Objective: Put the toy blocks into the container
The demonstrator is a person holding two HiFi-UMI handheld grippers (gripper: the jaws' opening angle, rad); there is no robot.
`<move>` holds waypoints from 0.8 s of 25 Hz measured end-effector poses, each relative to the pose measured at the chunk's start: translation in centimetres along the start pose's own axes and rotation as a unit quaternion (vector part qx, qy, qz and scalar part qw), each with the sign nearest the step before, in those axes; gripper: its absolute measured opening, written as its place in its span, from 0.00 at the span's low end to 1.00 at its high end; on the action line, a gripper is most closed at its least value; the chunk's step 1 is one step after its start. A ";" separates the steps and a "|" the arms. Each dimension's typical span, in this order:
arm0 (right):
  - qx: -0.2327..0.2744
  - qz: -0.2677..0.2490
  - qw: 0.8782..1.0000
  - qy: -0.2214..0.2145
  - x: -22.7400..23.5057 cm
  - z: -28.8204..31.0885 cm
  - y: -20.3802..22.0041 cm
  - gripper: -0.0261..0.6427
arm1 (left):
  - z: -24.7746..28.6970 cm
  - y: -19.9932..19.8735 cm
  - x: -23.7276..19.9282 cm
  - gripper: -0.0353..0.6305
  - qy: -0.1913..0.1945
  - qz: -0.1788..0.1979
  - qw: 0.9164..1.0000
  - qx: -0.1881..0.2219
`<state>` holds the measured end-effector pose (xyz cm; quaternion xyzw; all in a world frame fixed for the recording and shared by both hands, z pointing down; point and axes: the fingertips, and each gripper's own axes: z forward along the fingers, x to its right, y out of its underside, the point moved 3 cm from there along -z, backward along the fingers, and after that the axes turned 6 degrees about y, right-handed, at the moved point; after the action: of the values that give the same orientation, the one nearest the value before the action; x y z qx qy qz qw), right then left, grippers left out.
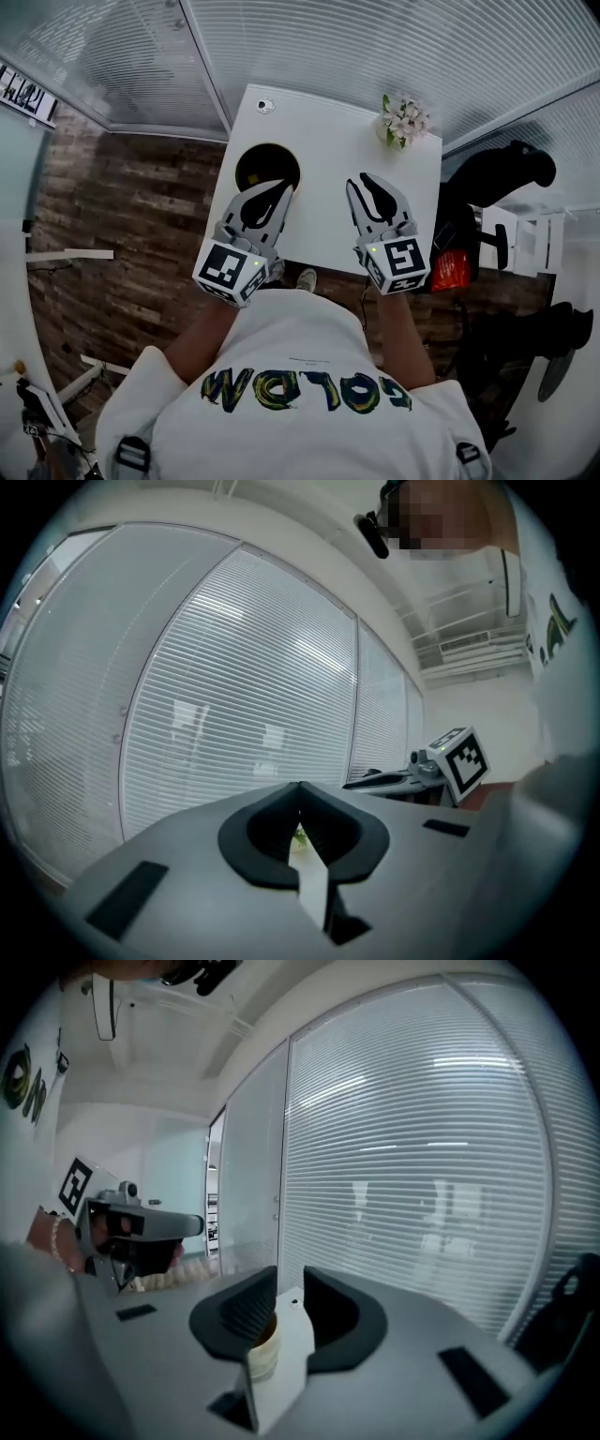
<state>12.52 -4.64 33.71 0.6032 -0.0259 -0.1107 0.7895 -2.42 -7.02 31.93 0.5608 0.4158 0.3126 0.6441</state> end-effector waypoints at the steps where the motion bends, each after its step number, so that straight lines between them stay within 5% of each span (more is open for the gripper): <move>1: 0.007 0.002 1.000 0.005 0.4 -0.8 -0.5 0.18 | 0.3 -0.3 0.4 0.07 0.006 -0.001 1.000 0.003; 10: 0.049 0.007 0.998 0.036 2.4 -7.5 -4.4 0.17 | 1.7 -3.5 4.3 0.07 0.050 0.007 0.999 0.022; 20: 0.054 0.003 0.997 0.053 2.4 -11.8 -5.5 0.12 | 0.8 -4.1 6.4 0.07 0.053 0.015 0.998 0.016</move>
<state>16.18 4.70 25.01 0.6500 0.0086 -0.0743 0.7562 0.97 -2.52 26.70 0.5602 0.4458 0.3443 0.6073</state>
